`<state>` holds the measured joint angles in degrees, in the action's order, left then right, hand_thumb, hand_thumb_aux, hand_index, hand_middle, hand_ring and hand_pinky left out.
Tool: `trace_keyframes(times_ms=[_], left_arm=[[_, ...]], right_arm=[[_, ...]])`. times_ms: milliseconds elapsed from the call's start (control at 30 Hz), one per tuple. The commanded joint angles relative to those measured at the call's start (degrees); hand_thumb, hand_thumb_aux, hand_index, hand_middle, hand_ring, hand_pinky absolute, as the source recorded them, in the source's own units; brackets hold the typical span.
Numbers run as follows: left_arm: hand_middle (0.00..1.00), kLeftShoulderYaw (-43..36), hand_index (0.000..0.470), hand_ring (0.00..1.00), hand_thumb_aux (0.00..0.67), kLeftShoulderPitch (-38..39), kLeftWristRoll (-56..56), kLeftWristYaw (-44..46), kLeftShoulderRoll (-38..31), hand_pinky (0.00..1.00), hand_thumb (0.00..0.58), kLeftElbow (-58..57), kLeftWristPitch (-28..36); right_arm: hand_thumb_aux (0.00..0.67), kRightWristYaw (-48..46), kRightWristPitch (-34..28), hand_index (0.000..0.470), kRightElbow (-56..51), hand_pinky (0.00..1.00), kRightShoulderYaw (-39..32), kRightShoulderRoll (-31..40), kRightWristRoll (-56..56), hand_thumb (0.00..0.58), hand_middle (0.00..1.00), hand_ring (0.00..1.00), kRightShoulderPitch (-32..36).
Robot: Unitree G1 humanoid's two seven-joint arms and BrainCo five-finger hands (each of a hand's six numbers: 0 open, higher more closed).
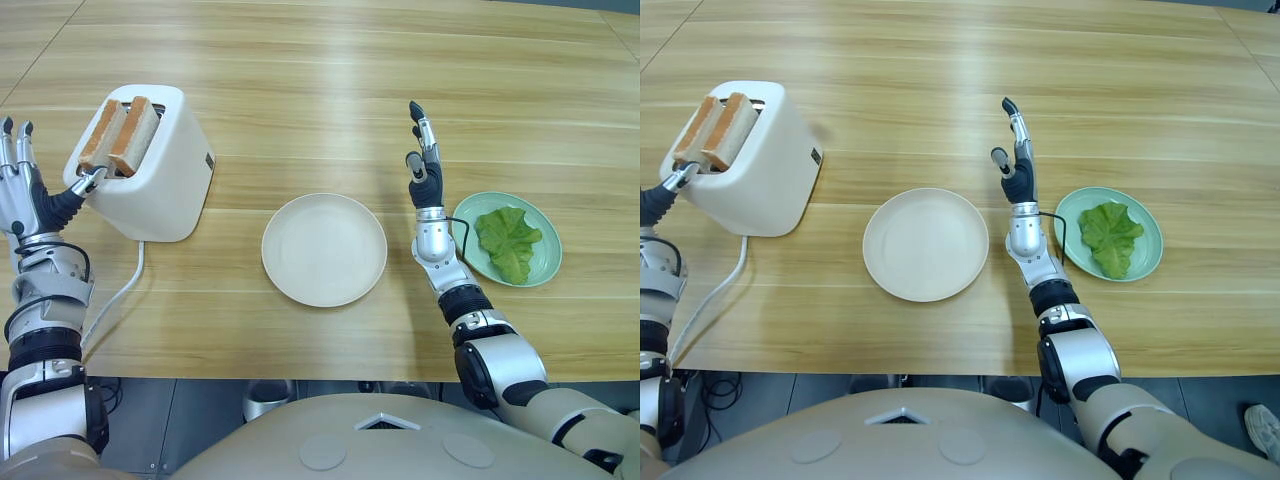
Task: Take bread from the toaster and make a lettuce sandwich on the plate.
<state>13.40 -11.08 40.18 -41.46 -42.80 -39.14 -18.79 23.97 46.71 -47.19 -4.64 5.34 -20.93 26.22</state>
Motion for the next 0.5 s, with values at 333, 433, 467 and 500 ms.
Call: trace_keyframes(times_ms=[333, 433, 467, 500], left_arm=[[0.0, -8.86, 0.46, 0.0, 0.67, -4.35, -1.94, 0.55, -1.43, 0.0, 0.58, -7.6, -0.59], [0.0, -10.22, 0.46, 0.0, 0.67, -4.8, -2.36, -0.31, -1.47, 0.0, 0.58, -9.44, -1.12], [0.0, -10.57, 0.46, 0.0, 0.67, -4.91, -2.54, -0.57, -1.51, 0.0, 0.58, -9.92, -1.33], [0.0, -10.82, 0.46, 0.0, 0.67, -4.91, -2.76, -0.81, -1.56, 0.0, 0.58, -10.18, -1.59]], right_arm=[[0.0, 0.63, 0.07, 0.0, -1.01, 0.0, -0.74, 0.62, -0.36, 0.0, 0.0, 0.0, -0.46], [0.0, 0.55, 0.19, 0.0, -0.69, 0.0, -0.57, 0.74, -0.09, 0.0, 0.0, 0.0, -0.64], [0.0, 0.51, 0.22, 0.0, -0.56, 0.0, -0.47, 0.83, 0.03, 0.0, 0.0, 0.0, -0.69], [0.0, 0.39, 0.23, 0.0, -0.51, 0.0, -0.37, 0.9, 0.22, 0.0, 0.0, 0.0, -0.66]])
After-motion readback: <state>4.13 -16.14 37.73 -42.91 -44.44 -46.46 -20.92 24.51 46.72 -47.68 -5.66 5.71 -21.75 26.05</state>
